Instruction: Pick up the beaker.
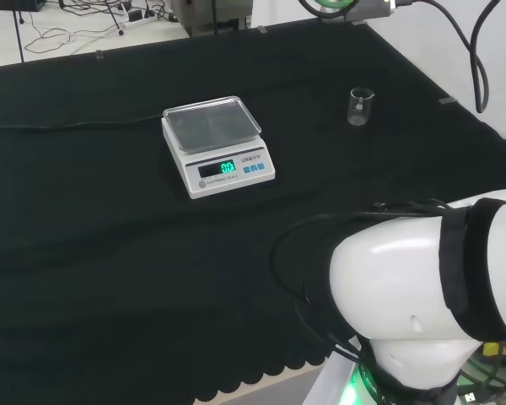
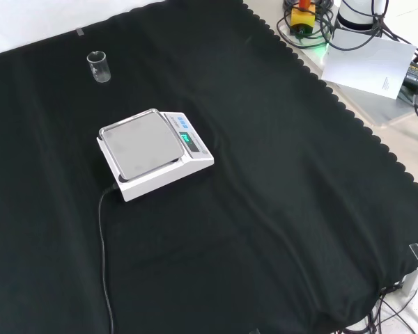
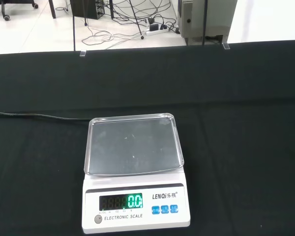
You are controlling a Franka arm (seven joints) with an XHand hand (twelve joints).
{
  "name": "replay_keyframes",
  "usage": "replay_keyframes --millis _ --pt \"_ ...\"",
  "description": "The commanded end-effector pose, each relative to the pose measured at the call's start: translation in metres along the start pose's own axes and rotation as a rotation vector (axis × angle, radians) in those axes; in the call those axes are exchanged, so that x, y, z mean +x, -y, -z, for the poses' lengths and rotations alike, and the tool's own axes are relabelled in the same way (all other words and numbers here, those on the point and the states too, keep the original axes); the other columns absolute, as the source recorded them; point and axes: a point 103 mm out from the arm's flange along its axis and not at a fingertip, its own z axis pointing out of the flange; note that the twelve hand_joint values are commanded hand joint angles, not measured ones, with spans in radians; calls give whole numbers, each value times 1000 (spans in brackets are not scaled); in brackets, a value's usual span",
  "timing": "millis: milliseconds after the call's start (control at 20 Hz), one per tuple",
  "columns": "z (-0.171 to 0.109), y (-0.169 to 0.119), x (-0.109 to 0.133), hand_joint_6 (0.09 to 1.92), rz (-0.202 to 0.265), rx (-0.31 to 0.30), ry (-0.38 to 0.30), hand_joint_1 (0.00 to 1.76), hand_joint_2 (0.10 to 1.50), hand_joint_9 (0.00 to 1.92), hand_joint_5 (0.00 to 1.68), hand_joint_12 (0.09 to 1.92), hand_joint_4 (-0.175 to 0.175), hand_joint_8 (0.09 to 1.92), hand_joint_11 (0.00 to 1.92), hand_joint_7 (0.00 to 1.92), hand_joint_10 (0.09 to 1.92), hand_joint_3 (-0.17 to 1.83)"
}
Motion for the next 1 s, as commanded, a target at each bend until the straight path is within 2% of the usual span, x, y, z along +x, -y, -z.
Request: replay_keyframes --millis 50,650,800,1000 --pt "-4 -6 -4 144 -2 -1 6 565 987 355 534 1459 -18 678 15 265 827 104" --pt "-33 -64 -28 192 1 55 -27 556 1009 397 578 1436 -19 664 0 294 787 132" --pt "-35 -71 -21 236 -6 45 -8 558 1000 402 565 1435 -19 654 0 300 777 151" --pt "-50 -95 -38 263 -11 99 -31 559 996 404 560 1433 -20 649 0 303 772 163"
